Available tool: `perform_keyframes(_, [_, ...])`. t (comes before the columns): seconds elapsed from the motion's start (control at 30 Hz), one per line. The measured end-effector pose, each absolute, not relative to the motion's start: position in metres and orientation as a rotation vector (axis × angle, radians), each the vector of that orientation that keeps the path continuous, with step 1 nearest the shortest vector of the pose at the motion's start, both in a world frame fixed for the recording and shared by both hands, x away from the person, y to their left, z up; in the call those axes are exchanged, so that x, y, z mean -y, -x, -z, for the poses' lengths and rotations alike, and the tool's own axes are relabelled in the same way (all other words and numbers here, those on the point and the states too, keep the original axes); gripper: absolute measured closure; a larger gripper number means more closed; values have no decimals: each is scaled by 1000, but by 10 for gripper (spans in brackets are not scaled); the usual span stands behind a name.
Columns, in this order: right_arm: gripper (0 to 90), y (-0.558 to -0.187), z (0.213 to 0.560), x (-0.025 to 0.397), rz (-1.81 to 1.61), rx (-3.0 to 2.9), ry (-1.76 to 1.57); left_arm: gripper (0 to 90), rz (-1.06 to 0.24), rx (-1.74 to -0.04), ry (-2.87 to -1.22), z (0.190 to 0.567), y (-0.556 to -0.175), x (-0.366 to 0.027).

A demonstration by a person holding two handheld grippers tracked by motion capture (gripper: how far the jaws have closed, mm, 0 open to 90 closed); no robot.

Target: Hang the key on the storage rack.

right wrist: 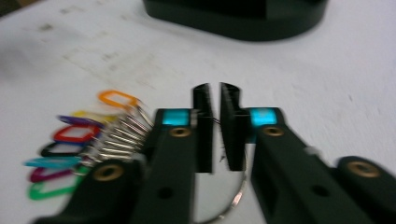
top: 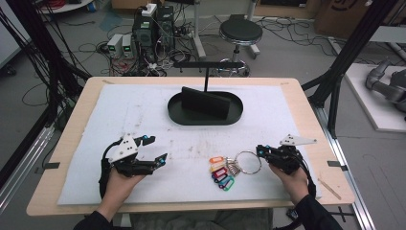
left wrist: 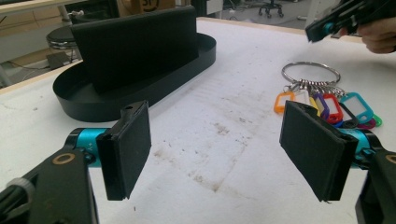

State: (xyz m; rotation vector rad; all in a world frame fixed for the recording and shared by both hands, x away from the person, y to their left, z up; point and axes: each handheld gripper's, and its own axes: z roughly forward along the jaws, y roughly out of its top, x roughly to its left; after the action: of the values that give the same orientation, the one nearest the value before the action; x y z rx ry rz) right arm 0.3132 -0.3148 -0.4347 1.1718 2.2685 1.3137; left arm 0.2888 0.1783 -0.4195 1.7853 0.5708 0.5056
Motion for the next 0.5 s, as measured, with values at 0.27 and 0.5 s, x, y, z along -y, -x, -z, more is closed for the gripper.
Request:
perform_keyframes(0.27, [772, -325, 449, 306, -1138, -2366, -1206, 249, -506, -574, -1790, 420, -287, -180])
perform_keyframes(0.5, [892, -326, 452, 299, -1068, -2407, -1179, 249, -513, -587, -1786, 421, -284, -184])
